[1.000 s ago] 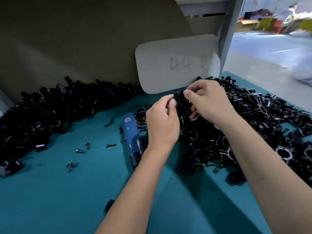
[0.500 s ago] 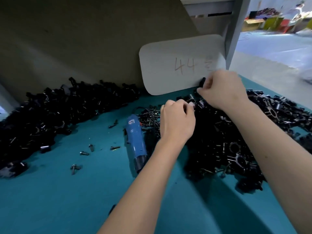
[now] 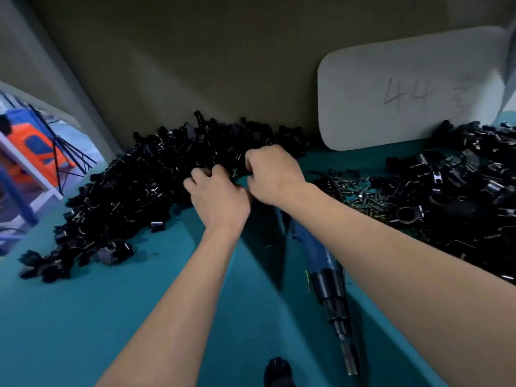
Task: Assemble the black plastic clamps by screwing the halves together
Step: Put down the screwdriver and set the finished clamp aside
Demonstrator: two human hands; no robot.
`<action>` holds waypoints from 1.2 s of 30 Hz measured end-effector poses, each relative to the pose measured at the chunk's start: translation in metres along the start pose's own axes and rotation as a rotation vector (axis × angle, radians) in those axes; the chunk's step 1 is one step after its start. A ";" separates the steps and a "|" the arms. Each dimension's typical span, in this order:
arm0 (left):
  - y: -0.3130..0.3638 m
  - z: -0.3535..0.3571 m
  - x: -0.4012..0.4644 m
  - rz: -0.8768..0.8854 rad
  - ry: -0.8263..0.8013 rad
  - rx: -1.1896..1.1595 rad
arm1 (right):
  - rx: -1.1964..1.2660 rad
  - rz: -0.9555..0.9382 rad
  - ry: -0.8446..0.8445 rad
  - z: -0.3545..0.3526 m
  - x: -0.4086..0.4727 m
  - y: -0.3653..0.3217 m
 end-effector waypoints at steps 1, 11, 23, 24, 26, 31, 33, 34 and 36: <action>-0.008 -0.001 0.006 -0.018 0.012 0.060 | -0.038 -0.046 -0.048 0.009 0.009 -0.006; -0.038 0.005 0.030 -0.035 -0.112 0.096 | -0.072 -0.230 -0.331 0.059 0.041 -0.038; 0.039 0.005 0.009 -0.274 -0.213 -0.957 | 0.542 -0.079 -0.126 -0.034 -0.004 0.031; 0.051 0.010 0.005 -0.303 -0.238 -1.060 | 0.524 -0.072 -0.170 -0.047 -0.007 0.045; 0.073 0.020 -0.005 -0.320 -0.266 -1.161 | 0.468 -0.009 -0.198 -0.070 -0.008 0.076; 0.132 0.045 -0.032 -0.157 -0.284 -1.024 | -0.156 0.280 -0.174 -0.084 0.002 0.165; 0.157 0.052 -0.039 -0.078 -0.323 -0.970 | -0.396 0.356 -0.258 -0.079 0.002 0.194; 0.170 0.057 -0.043 -0.082 -0.358 -0.981 | -0.463 0.388 -0.279 -0.079 0.004 0.209; 0.193 0.066 -0.050 -0.190 -0.475 -1.098 | -0.516 0.475 -0.322 -0.085 0.010 0.233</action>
Point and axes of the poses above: each hand's wrist, its own x-axis towards the middle knuckle, its own z-axis out of the palm, y = z × x, the point moved 2 cm from there along x, towards the middle knuckle, and after that the axes turned 6 degrees about z, right-handed, at the moved point
